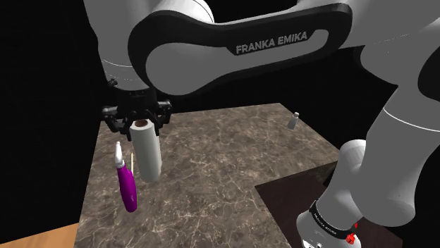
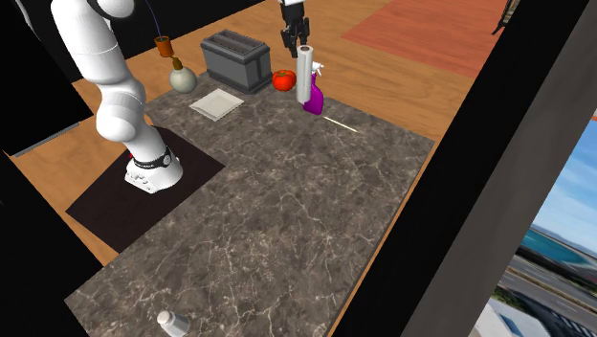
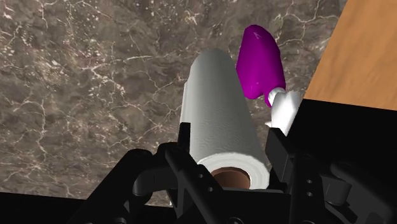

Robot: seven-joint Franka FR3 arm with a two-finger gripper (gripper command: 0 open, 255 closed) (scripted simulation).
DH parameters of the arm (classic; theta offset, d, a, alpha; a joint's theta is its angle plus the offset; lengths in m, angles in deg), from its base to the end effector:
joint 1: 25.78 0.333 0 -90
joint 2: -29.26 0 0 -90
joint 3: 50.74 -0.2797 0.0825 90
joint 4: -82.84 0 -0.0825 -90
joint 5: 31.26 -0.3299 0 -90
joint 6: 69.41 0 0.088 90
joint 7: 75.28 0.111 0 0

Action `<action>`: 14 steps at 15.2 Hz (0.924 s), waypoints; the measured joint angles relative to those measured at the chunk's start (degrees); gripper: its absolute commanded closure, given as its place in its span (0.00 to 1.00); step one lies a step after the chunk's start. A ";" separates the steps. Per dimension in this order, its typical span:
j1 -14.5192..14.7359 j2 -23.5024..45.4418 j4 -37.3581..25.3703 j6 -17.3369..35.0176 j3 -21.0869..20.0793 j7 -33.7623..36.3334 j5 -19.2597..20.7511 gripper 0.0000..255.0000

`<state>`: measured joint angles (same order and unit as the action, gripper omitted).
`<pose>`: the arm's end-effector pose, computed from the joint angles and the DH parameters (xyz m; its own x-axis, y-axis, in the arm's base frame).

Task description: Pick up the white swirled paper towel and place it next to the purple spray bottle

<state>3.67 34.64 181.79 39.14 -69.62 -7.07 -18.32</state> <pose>0.3789 0.3909 0.5018 0.9398 -0.2761 0.2012 -0.2823 -0.9593 0.0019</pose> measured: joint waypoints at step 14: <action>-0.08 1.74 8.63 10.03 0.28 2.44 1.63 1.00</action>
<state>3.58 36.37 190.42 49.17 -69.35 -4.63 -16.69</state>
